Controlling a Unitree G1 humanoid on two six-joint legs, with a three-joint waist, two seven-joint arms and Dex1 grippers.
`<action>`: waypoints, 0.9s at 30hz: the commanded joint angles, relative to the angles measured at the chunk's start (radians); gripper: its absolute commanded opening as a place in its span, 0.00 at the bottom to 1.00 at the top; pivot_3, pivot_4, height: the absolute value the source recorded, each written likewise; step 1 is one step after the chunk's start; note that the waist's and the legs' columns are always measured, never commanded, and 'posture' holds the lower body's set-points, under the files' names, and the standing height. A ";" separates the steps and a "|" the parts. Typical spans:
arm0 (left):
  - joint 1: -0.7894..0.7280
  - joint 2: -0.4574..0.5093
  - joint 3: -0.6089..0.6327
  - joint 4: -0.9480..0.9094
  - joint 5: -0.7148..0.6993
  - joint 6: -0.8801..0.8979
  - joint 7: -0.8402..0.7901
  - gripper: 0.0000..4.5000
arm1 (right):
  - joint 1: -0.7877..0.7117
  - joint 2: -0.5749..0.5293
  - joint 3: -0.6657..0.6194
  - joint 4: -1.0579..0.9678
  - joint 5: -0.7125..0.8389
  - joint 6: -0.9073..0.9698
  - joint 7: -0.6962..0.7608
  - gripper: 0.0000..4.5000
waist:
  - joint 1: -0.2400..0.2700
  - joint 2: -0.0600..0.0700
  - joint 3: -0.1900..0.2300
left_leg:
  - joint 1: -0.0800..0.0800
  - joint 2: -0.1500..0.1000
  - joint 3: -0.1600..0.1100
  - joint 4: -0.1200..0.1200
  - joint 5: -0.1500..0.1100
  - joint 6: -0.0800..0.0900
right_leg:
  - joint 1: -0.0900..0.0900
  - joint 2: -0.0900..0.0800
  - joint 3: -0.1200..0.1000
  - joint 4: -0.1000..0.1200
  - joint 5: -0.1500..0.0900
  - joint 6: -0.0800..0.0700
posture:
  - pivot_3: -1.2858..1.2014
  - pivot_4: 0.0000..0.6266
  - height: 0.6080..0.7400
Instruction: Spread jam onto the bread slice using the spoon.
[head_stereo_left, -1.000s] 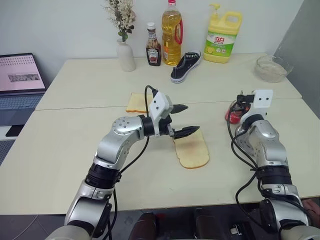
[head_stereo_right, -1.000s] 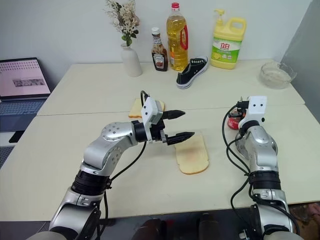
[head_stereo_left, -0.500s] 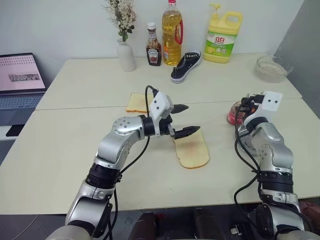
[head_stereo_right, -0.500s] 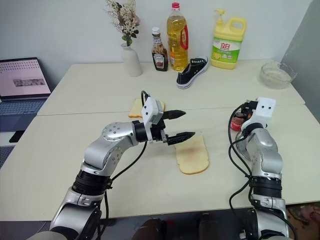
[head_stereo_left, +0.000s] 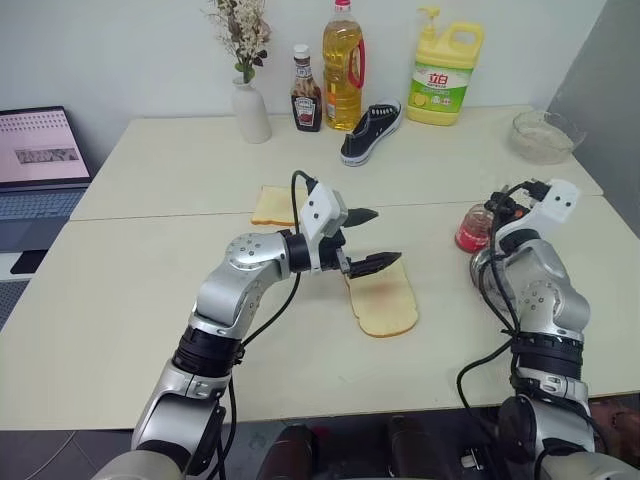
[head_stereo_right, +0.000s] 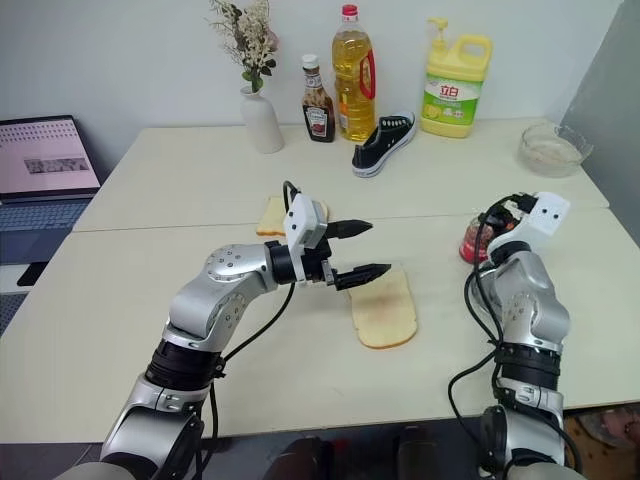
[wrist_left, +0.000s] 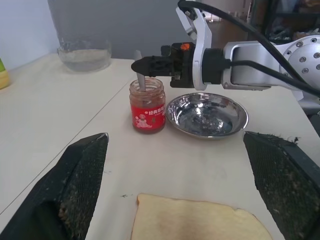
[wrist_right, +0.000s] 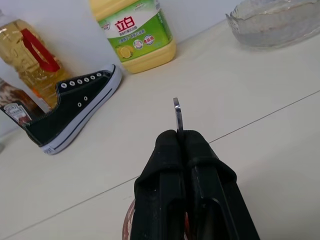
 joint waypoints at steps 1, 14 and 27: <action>-0.017 -0.005 0.008 -0.010 -0.008 -0.027 -0.008 1.00 | -0.030 0.001 -0.024 -0.059 0.051 0.012 -0.015 0.01 | 0.000 0.000 0.000 | 0.000 0.000 0.000 0.000 0.000 0.000 | 0.000 0.000 0.000 0.000 0.000 0.000 | 0.52 0.24 1.00; -0.036 -0.015 0.002 0.023 -0.001 -0.049 -0.026 1.00 | -0.017 0.025 -0.116 -0.240 0.238 0.110 -0.144 0.01 | 0.000 0.000 0.000 | -0.001 0.000 0.000 0.000 0.000 0.000 | -0.001 0.000 0.000 0.000 0.000 0.000 | 0.52 0.24 1.00; -0.058 -0.023 -0.003 0.056 0.001 -0.065 -0.046 1.00 | -0.007 0.017 -0.168 -0.294 0.305 0.077 -0.222 0.01 | 0.000 0.000 0.000 | -0.001 0.000 0.000 0.000 0.000 0.000 | -0.001 0.000 0.000 0.001 0.000 0.000 | 0.52 0.24 1.00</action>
